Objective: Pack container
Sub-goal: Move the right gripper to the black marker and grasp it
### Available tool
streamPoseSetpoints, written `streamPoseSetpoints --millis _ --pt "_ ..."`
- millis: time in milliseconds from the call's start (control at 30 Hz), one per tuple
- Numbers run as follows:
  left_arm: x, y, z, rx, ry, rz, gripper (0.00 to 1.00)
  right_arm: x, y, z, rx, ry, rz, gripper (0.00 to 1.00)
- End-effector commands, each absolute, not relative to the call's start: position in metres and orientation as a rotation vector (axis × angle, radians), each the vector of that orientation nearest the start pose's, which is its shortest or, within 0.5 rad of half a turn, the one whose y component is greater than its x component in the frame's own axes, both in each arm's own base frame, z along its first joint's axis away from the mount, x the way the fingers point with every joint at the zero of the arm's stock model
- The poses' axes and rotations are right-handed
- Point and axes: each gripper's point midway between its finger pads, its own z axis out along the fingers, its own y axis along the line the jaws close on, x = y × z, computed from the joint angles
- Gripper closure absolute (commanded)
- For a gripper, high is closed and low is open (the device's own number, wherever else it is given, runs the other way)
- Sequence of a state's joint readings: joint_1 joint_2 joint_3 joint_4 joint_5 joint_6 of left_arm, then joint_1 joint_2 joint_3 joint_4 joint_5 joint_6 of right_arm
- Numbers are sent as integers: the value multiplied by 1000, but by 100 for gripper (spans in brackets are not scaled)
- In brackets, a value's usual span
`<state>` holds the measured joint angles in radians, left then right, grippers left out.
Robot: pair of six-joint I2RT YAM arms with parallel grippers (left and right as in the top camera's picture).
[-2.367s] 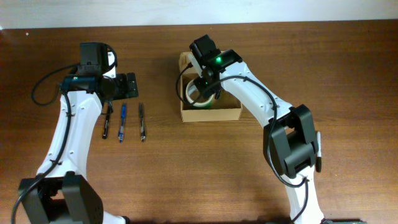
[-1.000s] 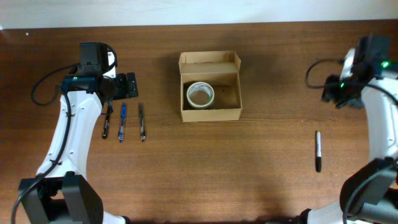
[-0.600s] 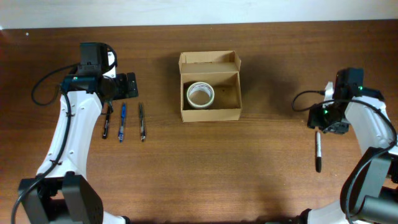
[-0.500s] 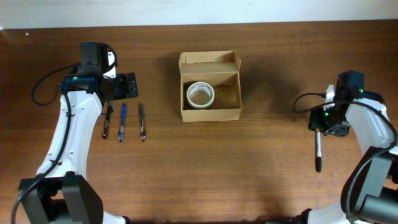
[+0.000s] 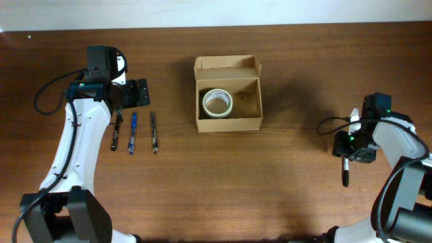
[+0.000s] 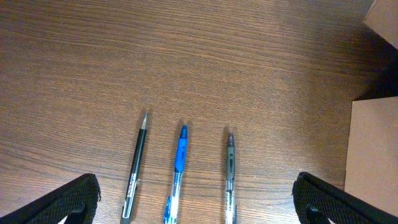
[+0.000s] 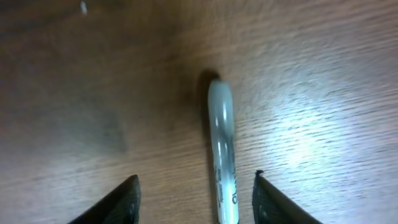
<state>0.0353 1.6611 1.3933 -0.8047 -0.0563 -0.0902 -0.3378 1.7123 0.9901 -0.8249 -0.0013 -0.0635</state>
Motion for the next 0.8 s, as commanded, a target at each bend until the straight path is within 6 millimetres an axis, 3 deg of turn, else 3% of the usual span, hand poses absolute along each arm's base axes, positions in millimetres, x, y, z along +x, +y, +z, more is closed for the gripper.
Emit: streamPoseSetpoints --millis 0,67,300,467,633,767 --pt "417 24 157 -163 2628 52 1 257 -94 2 420 3120 -22 49" --pt "417 24 157 -163 2628 52 1 254 -94 -1 424 3122 -33 49" --pt "417 24 157 -163 2628 52 1 248 -100 -6 468 3128 -96 67" --pt "417 24 157 -163 2628 52 1 250 -100 -6 467 3120 -97 94" --pt "417 24 157 -163 2628 52 1 259 -92 -6 462 3088 -4 96" --pt "417 24 157 -163 2628 52 1 286 -75 8 439 3004 194 96"
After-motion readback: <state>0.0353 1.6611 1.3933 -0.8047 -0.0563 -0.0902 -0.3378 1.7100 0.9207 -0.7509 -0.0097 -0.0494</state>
